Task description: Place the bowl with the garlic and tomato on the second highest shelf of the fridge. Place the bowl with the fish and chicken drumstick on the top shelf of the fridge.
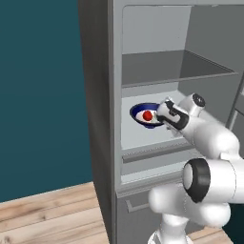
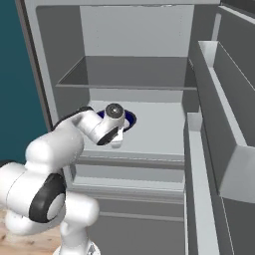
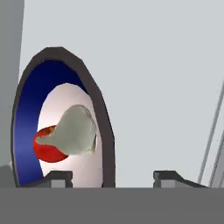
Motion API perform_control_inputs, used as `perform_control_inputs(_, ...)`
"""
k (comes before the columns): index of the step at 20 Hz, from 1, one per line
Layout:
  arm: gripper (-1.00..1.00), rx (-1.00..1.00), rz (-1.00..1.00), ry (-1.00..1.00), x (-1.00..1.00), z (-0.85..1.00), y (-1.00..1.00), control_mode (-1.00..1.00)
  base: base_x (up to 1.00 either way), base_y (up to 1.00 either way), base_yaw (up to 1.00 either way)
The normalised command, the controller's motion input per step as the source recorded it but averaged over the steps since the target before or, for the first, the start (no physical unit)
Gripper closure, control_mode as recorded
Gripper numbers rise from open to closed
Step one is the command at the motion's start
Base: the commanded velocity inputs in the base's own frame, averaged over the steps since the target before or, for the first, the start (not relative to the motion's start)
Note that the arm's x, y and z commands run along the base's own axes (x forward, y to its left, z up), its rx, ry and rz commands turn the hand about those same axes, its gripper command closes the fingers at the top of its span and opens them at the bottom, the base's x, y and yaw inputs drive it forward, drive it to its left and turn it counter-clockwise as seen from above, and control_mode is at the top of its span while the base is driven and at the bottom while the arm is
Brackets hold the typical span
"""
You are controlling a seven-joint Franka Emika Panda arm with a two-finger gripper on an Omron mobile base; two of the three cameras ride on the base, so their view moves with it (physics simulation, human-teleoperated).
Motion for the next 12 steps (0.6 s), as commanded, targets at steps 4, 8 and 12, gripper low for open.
perform_control_inputs(4,-1.0,0.0,-0.09,-0.11,-0.83,1.0,0.0,-1.0,0.0,0.0,0.0)
perform_control_inputs(8,-1.0,0.0,-0.04,-0.05,-1.0,1.0,-0.01,-1.0,0.0,0.0,0.0)
perform_control_inputs(12,-1.0,-0.02,0.05,-0.01,-1.0,0.77,-0.11,-1.0,0.0,0.0,0.0)
